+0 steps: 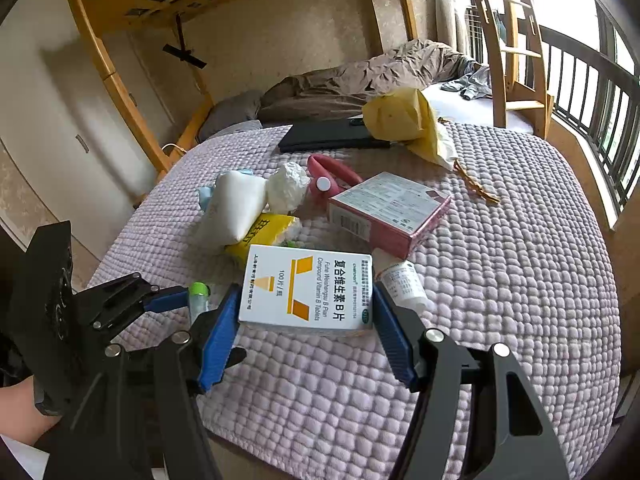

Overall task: Collect trash
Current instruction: 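Grasp the white vitamin B box with the right tool while the left tool grasps the green bottle, then carry the vitamin box and the green bottle off the bed over the white bin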

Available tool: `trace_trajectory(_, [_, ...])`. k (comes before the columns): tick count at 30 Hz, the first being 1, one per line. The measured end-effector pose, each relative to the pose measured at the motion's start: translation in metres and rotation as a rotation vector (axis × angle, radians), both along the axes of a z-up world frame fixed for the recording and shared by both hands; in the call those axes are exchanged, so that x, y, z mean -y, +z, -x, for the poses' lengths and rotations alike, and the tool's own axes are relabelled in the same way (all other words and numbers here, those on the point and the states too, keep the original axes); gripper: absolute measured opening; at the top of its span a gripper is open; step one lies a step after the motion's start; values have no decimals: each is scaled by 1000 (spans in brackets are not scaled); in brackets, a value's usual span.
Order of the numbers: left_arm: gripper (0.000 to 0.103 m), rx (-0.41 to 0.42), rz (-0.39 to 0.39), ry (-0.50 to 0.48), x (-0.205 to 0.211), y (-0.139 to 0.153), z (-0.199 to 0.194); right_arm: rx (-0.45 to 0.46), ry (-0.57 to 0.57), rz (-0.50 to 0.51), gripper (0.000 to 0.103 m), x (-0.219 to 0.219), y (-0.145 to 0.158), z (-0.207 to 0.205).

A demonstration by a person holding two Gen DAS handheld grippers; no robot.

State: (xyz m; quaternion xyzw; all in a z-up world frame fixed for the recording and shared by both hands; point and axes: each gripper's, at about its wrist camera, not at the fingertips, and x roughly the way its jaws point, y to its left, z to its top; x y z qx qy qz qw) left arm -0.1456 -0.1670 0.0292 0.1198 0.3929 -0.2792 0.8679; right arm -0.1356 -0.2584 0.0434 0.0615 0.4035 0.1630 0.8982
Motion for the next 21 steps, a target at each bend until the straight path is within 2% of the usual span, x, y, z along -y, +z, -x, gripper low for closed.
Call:
trace_trajectory(12, [67,-12,52,69,-17,14,22,-18,-9,34,63,0,-4,33])
trace_trajectory(21, [67,-20,59,77,-24,19,42,-28,-14,41,63,4,-3,60])
